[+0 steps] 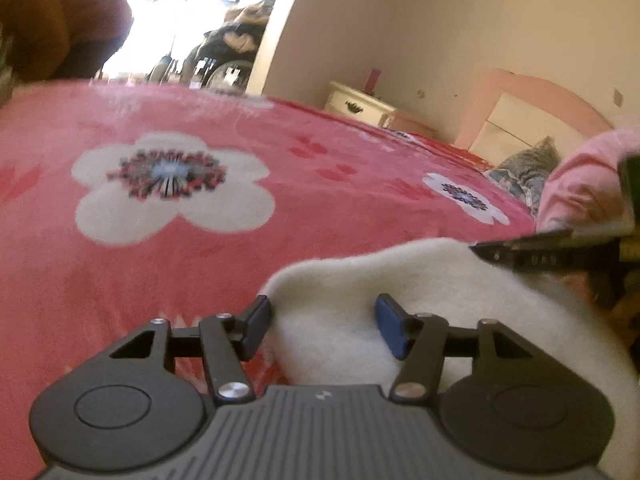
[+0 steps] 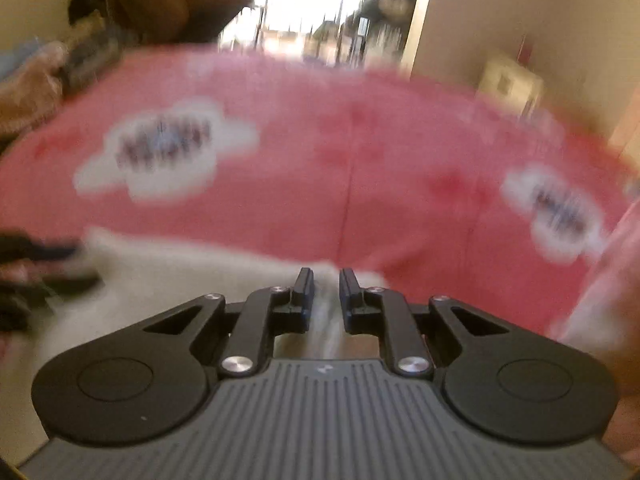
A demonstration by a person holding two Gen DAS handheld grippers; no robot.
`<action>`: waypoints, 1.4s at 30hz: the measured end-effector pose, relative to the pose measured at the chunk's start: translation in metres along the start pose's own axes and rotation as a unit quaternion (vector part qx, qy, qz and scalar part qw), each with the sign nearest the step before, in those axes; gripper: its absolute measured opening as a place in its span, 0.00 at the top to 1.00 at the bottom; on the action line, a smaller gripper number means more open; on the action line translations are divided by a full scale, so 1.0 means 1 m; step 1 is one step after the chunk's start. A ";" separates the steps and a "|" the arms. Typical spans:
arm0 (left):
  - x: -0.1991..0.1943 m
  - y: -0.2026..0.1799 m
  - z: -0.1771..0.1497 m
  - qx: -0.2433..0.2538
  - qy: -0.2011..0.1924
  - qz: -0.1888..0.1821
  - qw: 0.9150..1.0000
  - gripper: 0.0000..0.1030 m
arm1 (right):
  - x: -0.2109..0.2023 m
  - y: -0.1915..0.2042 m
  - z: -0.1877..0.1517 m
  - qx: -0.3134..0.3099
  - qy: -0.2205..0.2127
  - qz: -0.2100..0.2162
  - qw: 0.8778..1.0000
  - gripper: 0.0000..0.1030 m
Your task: Fold clothes
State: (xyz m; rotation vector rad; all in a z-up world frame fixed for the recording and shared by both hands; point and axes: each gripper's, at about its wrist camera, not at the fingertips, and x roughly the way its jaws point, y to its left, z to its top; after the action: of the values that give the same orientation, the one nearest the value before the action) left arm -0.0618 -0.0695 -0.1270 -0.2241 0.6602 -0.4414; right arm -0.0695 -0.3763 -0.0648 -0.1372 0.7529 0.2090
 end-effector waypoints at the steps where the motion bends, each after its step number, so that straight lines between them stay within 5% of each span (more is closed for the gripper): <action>1: 0.000 0.001 0.001 -0.004 0.002 -0.001 1.000 0.42 | 0.003 -0.004 0.000 0.012 0.008 0.008 1.000 0.89; 10: -0.071 -0.016 0.013 0.020 -0.044 -0.003 0.999 0.54 | -0.097 0.016 0.016 -0.013 -0.033 -0.024 0.999 0.90; 13: -0.088 -0.030 -0.004 0.016 -0.022 -0.029 0.999 0.59 | -0.117 0.039 0.001 -0.060 -0.029 -0.012 0.998 0.90; 16: -0.075 -0.044 -0.029 0.028 0.033 -0.032 0.999 0.61 | -0.091 0.050 -0.025 -0.083 0.021 -0.016 0.996 0.92; 20: -0.078 -0.051 -0.036 0.055 0.035 -0.005 0.998 0.64 | -0.074 0.044 -0.035 -0.073 0.034 -0.026 0.996 0.96; 24: -0.111 -0.060 -0.033 0.070 0.011 -0.014 0.997 0.65 | -0.131 0.051 -0.015 -0.071 0.002 -0.020 0.997 0.95; 28: -0.119 -0.075 -0.054 0.090 0.045 -0.053 0.994 0.64 | -0.165 0.062 -0.032 -0.070 0.019 0.011 0.997 0.95; 30: -0.106 -0.083 -0.073 0.105 0.081 -0.052 0.990 0.63 | -0.153 0.062 -0.055 -0.061 0.058 0.017 0.996 0.95; 33: -0.101 -0.087 -0.080 0.119 0.079 -0.046 0.989 0.62 | -0.121 0.057 -0.091 -0.052 0.078 0.009 0.996 0.96; 42: -0.137 -0.094 -0.080 0.123 0.095 -0.052 0.986 0.65 | -0.183 0.068 -0.084 -0.035 0.073 0.045 0.996 0.94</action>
State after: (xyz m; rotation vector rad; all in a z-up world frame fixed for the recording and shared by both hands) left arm -0.2395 -0.0945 -0.0829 0.0192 0.7756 -0.6452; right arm -0.2718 -0.3520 -0.0025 -0.1865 0.8986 0.3129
